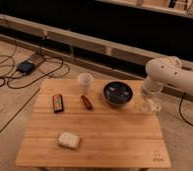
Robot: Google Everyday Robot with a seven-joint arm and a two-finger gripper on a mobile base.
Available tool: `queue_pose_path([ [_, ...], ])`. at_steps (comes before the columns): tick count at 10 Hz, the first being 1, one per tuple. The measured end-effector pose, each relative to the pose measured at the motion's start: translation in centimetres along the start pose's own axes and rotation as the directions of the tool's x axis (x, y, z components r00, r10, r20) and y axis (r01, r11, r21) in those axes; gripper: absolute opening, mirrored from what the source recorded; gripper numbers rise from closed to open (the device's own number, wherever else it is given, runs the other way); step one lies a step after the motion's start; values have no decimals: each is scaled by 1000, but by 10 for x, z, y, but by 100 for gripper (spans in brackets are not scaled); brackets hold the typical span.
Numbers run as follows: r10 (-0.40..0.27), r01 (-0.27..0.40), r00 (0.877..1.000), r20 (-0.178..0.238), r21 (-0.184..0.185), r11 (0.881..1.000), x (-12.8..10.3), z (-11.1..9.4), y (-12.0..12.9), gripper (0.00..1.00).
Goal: Knock the bottle over
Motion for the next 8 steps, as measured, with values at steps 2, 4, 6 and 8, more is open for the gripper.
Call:
queue_pose_path([
  [2,-3,3,1000,3,7,1000,-1,-4,0,80],
  [4,-9,9,1000,10,7,1000,-5,-6,2,80],
  [6,-9,9,1000,10,8,1000,-4,-5,2,80],
  [8,-9,9,1000,10,7,1000,-4,-5,2,80],
])
